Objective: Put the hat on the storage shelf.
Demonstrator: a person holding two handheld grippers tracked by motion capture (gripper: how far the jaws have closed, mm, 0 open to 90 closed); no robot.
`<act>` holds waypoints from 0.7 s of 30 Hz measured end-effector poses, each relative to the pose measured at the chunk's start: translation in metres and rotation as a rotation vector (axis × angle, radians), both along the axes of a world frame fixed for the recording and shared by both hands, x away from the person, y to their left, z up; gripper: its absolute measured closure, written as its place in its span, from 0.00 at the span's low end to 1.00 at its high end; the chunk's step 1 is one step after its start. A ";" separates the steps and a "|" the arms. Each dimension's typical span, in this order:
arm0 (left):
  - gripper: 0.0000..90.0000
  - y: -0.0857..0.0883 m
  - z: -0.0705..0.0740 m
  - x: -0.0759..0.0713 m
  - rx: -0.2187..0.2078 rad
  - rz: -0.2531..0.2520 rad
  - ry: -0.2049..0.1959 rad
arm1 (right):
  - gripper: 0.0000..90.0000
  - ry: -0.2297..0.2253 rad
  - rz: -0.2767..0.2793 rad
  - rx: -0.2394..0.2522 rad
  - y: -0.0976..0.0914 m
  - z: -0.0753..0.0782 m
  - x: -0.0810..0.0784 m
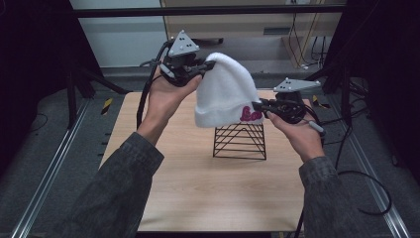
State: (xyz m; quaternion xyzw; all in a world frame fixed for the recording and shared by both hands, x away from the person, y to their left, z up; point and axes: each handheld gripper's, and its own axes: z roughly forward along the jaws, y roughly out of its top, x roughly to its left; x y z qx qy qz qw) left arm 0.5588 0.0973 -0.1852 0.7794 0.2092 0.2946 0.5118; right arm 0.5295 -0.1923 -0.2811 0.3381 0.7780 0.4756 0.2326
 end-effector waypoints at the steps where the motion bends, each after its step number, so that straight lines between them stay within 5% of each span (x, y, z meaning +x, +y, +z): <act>1: 0.90 -0.002 0.001 0.002 0.002 -0.004 -0.002 | 0.87 -0.003 -0.003 0.000 -0.002 0.000 0.001; 11: 0.90 -0.020 -0.011 0.011 0.030 -0.016 0.017 | 0.87 0.012 -0.028 -0.025 -0.008 -0.014 0.010; 21: 0.90 -0.027 -0.014 0.011 0.022 -0.021 0.027 | 0.87 0.027 -0.031 0.026 -0.019 -0.018 0.006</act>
